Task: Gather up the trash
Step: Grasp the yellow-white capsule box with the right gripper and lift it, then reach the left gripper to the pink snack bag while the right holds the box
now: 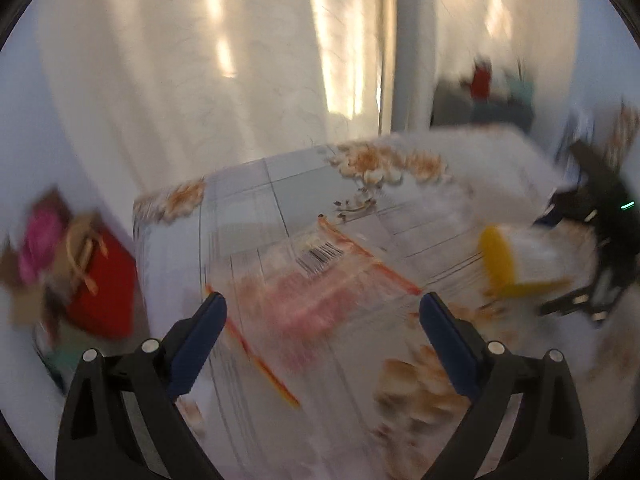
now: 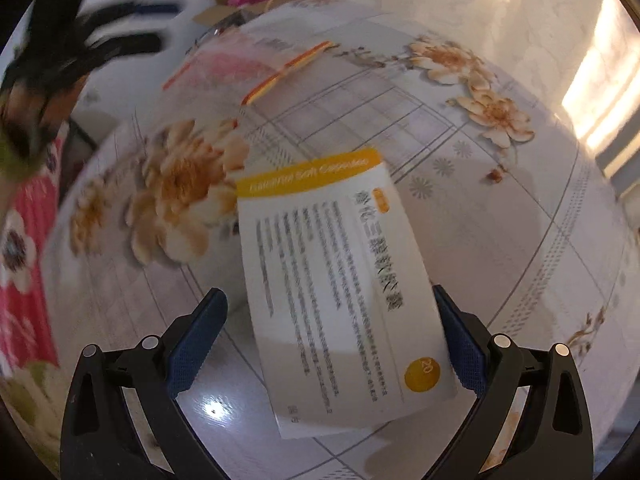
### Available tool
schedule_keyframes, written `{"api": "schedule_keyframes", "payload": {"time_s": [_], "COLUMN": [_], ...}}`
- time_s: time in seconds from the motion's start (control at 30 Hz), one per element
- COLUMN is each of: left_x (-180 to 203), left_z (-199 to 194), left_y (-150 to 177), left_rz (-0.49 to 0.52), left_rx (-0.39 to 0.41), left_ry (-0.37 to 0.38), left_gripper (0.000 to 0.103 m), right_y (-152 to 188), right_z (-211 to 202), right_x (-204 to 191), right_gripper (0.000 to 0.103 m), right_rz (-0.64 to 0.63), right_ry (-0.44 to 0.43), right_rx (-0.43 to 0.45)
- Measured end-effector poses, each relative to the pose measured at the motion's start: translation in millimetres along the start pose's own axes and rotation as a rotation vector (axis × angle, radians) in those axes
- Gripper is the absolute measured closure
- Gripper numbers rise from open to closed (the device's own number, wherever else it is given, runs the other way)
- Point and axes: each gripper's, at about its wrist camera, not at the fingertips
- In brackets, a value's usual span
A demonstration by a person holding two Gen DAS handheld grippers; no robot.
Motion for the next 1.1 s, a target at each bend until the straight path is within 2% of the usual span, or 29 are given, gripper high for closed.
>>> {"api": "schedule_keyframes", "payload": {"time_s": [0.17,0.27,0.3,0.33,0.4,0.47,0.5,0.57,0.63,0.67,0.73,0.8,0.93,1.0,1.1], "left_x": [17,21,22,17,8,7,7,11,18,22,34,51,84,106,134], "left_z": [40,69,78,76,78,73,70,61,53,50,40,25,-5,-27,-54], "left_y": [-1,11,15,13,9,8,8,7,7,8,9,14,26,36,51], "left_rz": [0.215,0.287,0.307,0.285,0.225,0.195,0.187,0.161,0.135,0.123,0.104,0.053,-0.024,-0.094,-0.236], "left_rx": [-0.079,-0.202,-0.244,-0.224,-0.26,-0.244,-0.235,-0.23,-0.233,-0.236,-0.245,-0.257,-0.289,-0.304,-0.314], "left_ry": [0.087,0.113,0.107,0.111,0.112,0.12,0.122,0.125,0.112,0.101,0.086,0.122,0.143,0.176,0.267], "left_gripper": [0.008,0.008,0.005,0.006,0.01,0.02,0.026,0.04,0.065,0.069,0.076,0.08,0.083,0.083,0.083], "right_y": [4,5,5,5,8,10,10,11,16,18,26,38,67,84,115], "right_z": [0,-1,-2,-3,-7,-10,-11,-15,-21,-25,-33,-42,-63,-77,-102], "right_x": [-10,-14,-15,-15,-16,-18,-18,-20,-22,-23,-15,-18,-27,-33,-46], "right_gripper": [0.008,0.008,0.008,0.008,0.008,0.008,0.009,0.017,0.027,0.034,0.034,0.034,0.034,0.034,0.034], "right_rz": [-0.05,-0.054,-0.051,-0.045,-0.032,-0.019,-0.015,-0.003,0.018,0.039,0.088,0.124,0.201,0.245,0.32], "right_ry": [0.005,-0.003,-0.006,-0.011,-0.015,-0.013,-0.01,0.005,0.047,0.073,0.093,0.13,0.196,0.223,0.289], "right_rx": [0.017,0.04,0.048,0.055,0.067,0.074,0.076,0.079,0.075,0.071,0.061,0.056,0.041,0.04,0.042]}}
Point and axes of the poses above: each gripper's, at about its wrist camera, not at the fingertips, and z roughly the way its jaws point, x to its right, y to its underside, and after that the axes turned 14 degrees about x, right-handed
